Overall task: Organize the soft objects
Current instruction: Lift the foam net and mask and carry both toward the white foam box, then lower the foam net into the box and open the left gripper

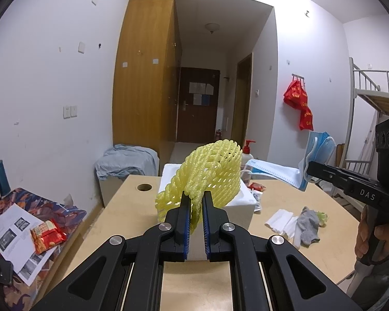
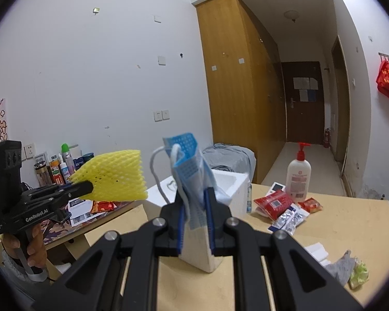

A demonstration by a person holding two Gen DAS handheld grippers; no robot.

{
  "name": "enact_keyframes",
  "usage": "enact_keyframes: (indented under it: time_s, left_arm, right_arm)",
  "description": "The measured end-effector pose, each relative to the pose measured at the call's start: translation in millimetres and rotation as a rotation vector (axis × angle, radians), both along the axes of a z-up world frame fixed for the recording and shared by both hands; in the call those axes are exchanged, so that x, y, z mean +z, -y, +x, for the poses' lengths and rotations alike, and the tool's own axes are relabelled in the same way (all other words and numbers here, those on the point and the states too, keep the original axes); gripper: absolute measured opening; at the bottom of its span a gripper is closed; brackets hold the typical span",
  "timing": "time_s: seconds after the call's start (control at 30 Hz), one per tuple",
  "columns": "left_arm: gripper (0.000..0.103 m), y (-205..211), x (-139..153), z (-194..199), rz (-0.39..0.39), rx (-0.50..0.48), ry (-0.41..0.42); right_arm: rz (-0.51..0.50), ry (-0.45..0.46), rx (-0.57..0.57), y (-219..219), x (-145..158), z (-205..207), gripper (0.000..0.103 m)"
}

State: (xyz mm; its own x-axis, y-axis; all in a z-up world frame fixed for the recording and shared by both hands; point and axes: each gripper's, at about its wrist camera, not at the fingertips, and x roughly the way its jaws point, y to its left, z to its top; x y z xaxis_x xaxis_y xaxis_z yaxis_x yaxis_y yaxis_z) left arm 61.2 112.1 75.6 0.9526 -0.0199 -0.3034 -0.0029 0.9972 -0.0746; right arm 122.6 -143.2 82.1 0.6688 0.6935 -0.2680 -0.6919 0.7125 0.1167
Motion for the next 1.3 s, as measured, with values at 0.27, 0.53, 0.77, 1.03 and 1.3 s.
enact_keyframes:
  time_s: [0.27, 0.53, 0.77, 1.03, 1.3]
  left_arm:
    - [0.009, -2.8, 2.9, 18.6, 0.006, -0.006, -0.005]
    - [0.009, -5.2, 0.8, 42.2, 0.007, -0.014, -0.022]
    - [0.009, -7.7, -4.6, 68.8, -0.003, -0.029, -0.051]
    - [0.009, -7.4, -8.4, 97.8, -0.003, -0.044, -0.081]
    - [0.009, -5.3, -16.5, 123.1, -0.009, -0.059, -0.116]
  right_arm:
    - [-0.002, -0.011, -0.007, -6.2, 1.2, 13.9, 0.018]
    - [-0.001, -0.017, -0.022, -9.8, 3.6, 25.1, 0.018]
    - [-0.009, -0.023, -0.035, -13.7, 1.7, 33.8, 0.018]
    - [-0.003, -0.025, -0.056, -12.2, 1.8, 42.2, 0.018]
    - [-0.009, -0.030, -0.077, -12.2, 0.4, 44.1, 0.018]
